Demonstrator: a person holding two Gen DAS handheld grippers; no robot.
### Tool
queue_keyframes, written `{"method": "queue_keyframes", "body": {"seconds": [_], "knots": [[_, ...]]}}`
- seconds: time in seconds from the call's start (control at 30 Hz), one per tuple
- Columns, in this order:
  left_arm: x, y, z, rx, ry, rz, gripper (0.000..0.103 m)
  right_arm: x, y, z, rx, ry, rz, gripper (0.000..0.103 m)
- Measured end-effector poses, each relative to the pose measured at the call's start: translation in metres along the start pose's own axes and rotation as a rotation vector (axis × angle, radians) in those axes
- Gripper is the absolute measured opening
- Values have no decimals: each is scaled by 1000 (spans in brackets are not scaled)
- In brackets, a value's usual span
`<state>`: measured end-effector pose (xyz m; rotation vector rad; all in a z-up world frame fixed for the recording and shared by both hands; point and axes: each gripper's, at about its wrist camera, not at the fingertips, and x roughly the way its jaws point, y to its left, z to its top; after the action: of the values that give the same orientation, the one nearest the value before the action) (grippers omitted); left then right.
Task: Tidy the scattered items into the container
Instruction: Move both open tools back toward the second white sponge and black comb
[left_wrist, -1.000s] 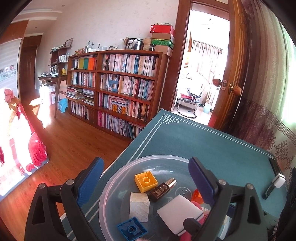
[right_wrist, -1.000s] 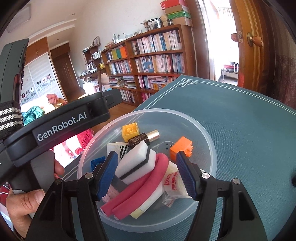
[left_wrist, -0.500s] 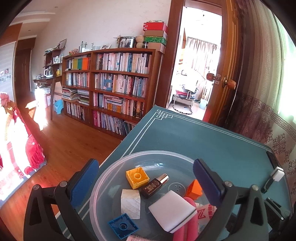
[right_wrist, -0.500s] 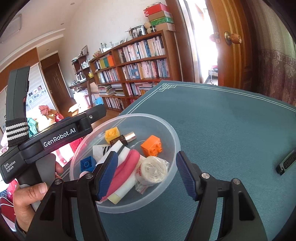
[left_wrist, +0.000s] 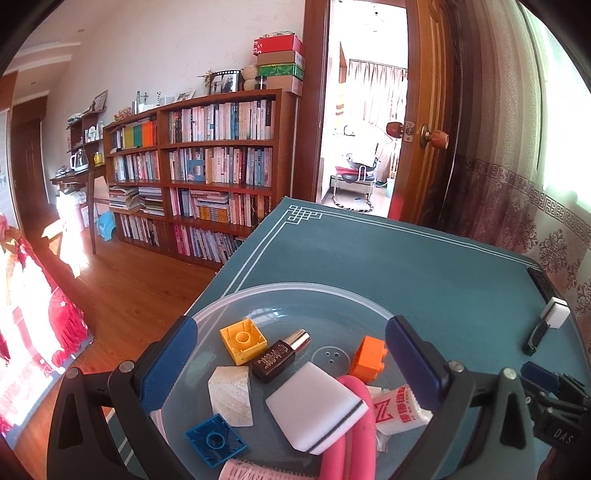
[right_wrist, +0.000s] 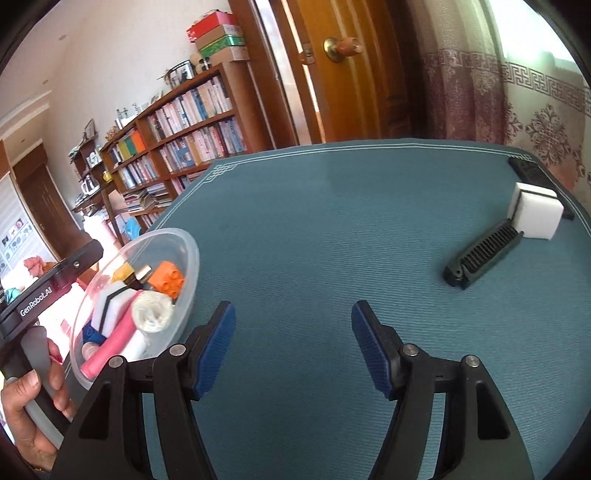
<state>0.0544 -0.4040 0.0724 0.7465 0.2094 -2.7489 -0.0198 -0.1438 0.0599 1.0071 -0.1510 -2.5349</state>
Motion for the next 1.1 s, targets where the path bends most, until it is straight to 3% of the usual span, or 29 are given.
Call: {"method": "queue_keyframes", "body": {"seconds": [0.6,0.77,1.1], "knots": [[10,-31,-11,95,38,-16,102,-22,-129,12,243,-66,-305,69],[5,-44,-12,135,28,-29,102,-24,-151,25,236,-85,-367,69],[-12,-80,-8,219,19,-100,102,-15,-174,55,218,-141,-371,69]]}}
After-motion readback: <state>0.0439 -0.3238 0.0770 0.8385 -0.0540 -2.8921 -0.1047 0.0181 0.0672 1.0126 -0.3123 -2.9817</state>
